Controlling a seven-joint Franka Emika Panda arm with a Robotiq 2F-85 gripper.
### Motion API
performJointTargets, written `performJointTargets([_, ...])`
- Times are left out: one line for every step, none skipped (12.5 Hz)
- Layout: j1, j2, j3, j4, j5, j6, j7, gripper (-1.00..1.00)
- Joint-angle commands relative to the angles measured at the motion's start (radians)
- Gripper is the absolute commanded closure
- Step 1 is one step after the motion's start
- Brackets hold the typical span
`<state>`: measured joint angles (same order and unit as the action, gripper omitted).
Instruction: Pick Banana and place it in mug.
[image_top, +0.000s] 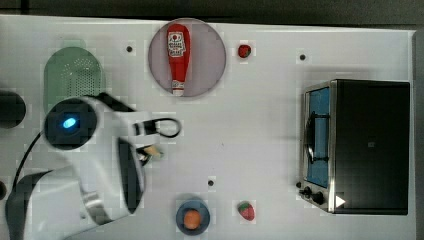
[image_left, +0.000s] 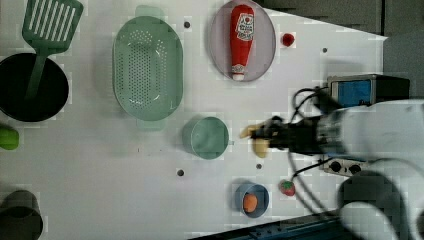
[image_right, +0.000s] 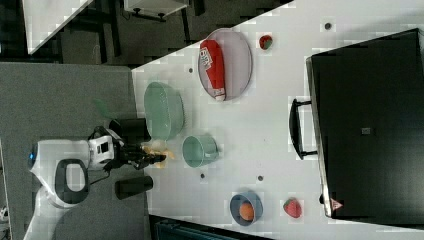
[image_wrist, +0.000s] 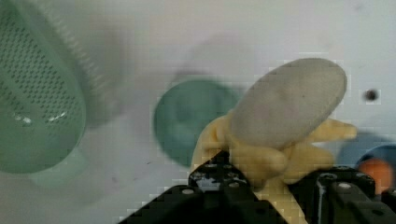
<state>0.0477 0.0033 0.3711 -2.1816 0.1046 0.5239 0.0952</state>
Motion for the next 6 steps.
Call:
performJointTargets([0.01,0.03,0.014,-0.1,0.009,0.188,0.166,0.28])
performJointTargets([0.011,0.056,0.022,-0.13,0.008,0.249,0.186,0.28])
performJointTargets([0.011,0.084,0.028,-0.149,0.006,0.299,0.204,0.28])
performJointTargets([0.011,0.112,0.029,-0.156,0.006,0.337,0.222,0.28])
performJointTargets([0.011,0.138,0.029,-0.156,0.004,0.36,0.232,0.28])
performJointTargets([0.011,0.161,0.028,-0.156,-0.002,0.374,0.233,0.2])
